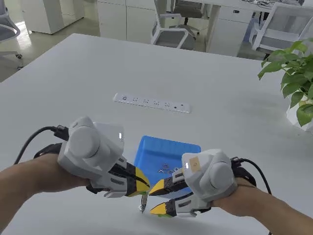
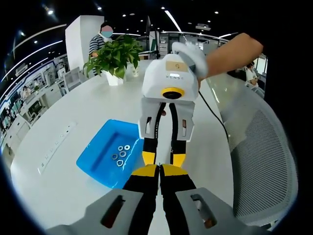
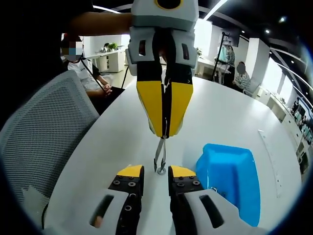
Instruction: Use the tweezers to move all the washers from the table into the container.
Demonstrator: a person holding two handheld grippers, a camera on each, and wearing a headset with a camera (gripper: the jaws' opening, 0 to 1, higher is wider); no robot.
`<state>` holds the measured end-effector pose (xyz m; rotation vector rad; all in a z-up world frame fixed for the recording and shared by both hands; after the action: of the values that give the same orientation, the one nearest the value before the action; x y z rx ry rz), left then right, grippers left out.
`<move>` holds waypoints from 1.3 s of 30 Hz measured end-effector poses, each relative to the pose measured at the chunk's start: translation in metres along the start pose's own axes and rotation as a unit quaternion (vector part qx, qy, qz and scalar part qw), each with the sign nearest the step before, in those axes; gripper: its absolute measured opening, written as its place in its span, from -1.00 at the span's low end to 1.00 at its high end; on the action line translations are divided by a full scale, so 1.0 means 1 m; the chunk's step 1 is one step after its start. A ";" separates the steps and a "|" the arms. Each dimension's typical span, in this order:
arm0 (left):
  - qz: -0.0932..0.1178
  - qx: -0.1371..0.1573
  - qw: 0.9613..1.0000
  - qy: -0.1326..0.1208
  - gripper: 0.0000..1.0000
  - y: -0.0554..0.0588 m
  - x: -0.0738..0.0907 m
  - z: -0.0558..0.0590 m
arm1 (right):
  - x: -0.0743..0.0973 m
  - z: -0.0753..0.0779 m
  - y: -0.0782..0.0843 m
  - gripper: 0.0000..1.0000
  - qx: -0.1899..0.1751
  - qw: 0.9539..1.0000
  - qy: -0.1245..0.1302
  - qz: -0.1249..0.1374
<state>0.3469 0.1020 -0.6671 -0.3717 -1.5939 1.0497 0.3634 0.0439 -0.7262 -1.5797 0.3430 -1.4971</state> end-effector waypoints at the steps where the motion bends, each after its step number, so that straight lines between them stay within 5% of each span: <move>1: 0.000 0.001 1.000 0.001 -0.90 0.000 0.000 0.000 | -0.001 0.001 0.000 -0.61 0.001 1.000 -0.001 -0.001; 39: -0.002 -0.007 1.000 0.004 -0.89 -0.001 -0.001 0.001 | -0.016 0.004 -0.004 -0.83 0.026 0.999 -0.022 -0.021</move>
<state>0.3466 0.1010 -0.6671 -0.3820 -1.5946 1.0318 0.3622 0.0594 -0.7334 -1.5855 0.2449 -1.4886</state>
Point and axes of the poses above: the centre of the closed fingertips' face, and the gripper's own axes: x roughly backward along the fingers, z roughly to its right, y roughly out of its underside, the point moved 5 cm from there along x, roughly backward along the fingers, and after that the axes turned 4 degrees about x, right-handed, at the moved point
